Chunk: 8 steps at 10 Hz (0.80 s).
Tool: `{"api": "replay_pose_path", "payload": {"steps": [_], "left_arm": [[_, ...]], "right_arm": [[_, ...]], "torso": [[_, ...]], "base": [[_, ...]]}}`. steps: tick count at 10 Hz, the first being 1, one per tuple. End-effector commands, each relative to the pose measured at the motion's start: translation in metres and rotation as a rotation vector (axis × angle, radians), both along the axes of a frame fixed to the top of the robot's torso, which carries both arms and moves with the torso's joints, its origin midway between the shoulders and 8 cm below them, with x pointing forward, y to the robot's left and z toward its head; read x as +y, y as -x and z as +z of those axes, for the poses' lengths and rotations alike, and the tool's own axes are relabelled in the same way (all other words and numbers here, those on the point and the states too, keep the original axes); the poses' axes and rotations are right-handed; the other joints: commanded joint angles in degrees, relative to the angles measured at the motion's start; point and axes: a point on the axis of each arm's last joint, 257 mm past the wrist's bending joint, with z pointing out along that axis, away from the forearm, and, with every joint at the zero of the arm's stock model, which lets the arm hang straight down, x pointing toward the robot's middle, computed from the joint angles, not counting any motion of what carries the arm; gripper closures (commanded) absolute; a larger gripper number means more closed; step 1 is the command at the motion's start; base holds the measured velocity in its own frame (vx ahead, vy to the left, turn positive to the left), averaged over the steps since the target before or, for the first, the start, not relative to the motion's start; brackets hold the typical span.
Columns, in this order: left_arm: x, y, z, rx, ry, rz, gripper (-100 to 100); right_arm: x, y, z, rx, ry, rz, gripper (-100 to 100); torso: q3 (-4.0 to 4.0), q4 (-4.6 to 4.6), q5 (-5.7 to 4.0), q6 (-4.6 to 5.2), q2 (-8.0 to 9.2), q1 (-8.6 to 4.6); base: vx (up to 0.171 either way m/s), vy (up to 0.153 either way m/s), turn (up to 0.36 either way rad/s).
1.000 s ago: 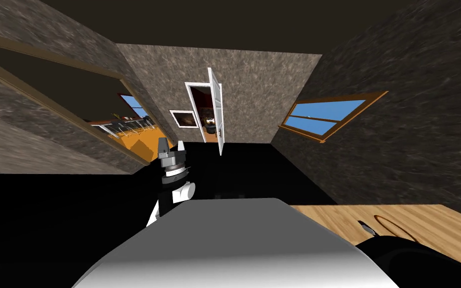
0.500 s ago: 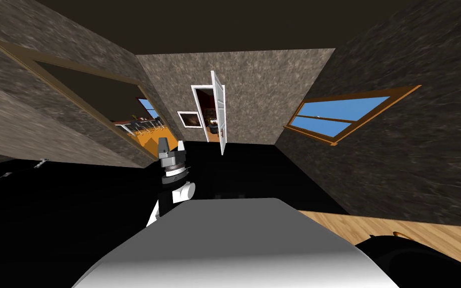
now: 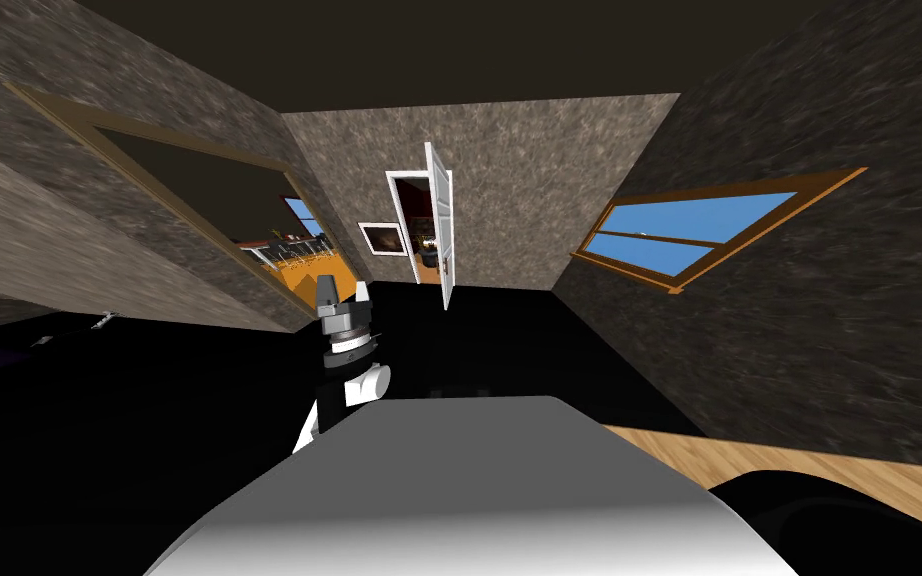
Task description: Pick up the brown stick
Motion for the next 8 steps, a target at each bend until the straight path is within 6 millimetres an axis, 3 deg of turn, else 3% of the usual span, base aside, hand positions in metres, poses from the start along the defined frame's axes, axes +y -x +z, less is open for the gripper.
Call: {"api": "replay_pose_path", "payload": {"steps": [1,3,4,5,7,8], "left_arm": [[0.0,0.0,0.0,0.0,0.0,0.0,0],[0.0,0.0,0.0,0.0,0.0,0.0,0],[0.0,0.0,0.0,0.0,0.0,0.0,0],[0.0,0.0,0.0,0.0,0.0,0.0,0],[0.0,0.0,0.0,0.0,0.0,0.0,0],[0.0,0.0,0.0,0.0,0.0,0.0,0]], "right_arm": [[0.0,0.0,0.0,0.0,0.0,0.0,100],[-0.001,0.0,0.0,0.0,0.001,0.0,100],[-0.001,0.0,0.0,0.0,0.002,0.0,0],[-0.005,-0.002,0.008,0.001,0.003,0.006,100],[-0.007,-0.004,0.011,0.002,0.003,0.012,100],[-0.007,-0.004,0.011,0.002,0.002,0.011,0]], "torso": [[0.0,0.0,0.0,0.0,0.0,0.0],[0.0,0.0,-0.03,0.0,0.01,-0.02],[0.0,0.0,-0.03,0.0,0.01,-0.02],[0.0,0.0,-0.02,0.0,0.01,-0.02],[-0.02,-0.02,0.02,0.03,-0.02,0.07],[-0.01,-0.01,-0.01,0.02,-0.02,0.05]], "base": [[0.0,0.0,0.0],[0.0,0.0,0.0],[0.0,0.0,0.0],[0.004,0.008,-0.061],[0.006,0.013,-0.049],[0.0,0.0,0.0]]}}
